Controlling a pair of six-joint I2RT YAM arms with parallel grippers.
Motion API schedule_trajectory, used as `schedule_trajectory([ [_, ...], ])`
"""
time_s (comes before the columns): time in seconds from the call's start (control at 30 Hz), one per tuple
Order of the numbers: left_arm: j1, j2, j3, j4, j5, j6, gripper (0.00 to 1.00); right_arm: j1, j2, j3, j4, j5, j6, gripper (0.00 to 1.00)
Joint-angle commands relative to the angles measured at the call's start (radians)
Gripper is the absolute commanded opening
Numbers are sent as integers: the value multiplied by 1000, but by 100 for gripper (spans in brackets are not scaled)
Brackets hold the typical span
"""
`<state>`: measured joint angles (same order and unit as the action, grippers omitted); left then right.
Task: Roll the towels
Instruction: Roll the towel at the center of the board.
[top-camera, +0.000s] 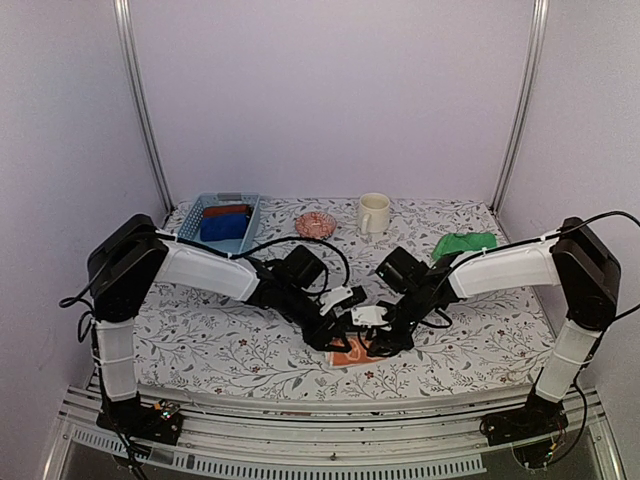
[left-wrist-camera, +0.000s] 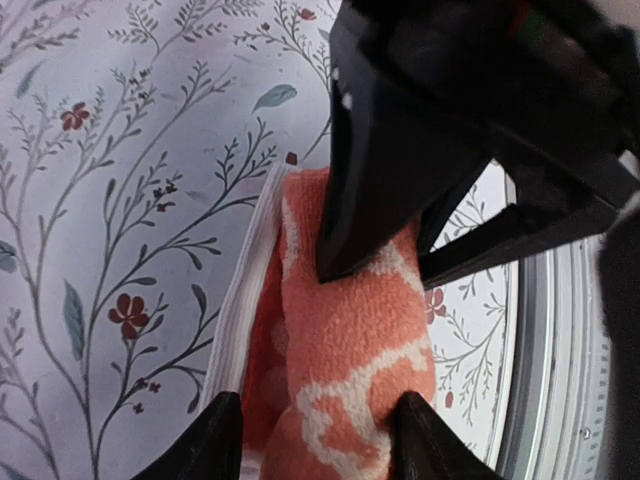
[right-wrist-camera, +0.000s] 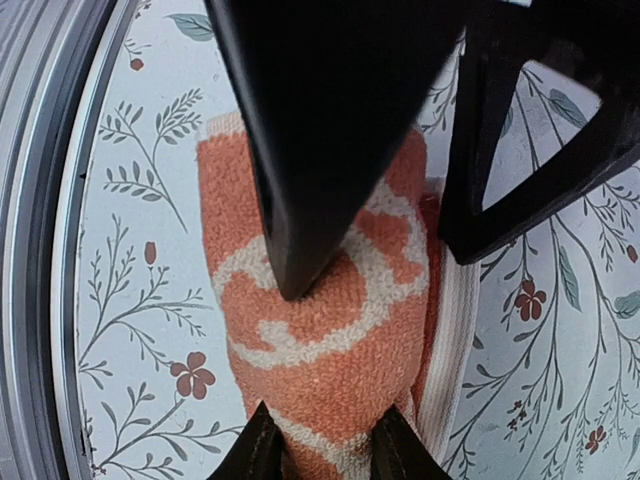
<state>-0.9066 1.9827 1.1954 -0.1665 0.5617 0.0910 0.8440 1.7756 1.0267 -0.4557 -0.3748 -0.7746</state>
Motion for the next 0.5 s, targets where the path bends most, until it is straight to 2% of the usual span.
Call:
schedule_trajectory([
  [0.0,-7,76,46,9,85,4,53,20,0,-41,-19,45,-2,30],
  [0.27,-18,116,40,14,123,4,52,19,-23,-61,6,56,0,31],
  [0.47,-18,150,43,-23,160,16,26,18,-56,-72,5,73,1,34],
])
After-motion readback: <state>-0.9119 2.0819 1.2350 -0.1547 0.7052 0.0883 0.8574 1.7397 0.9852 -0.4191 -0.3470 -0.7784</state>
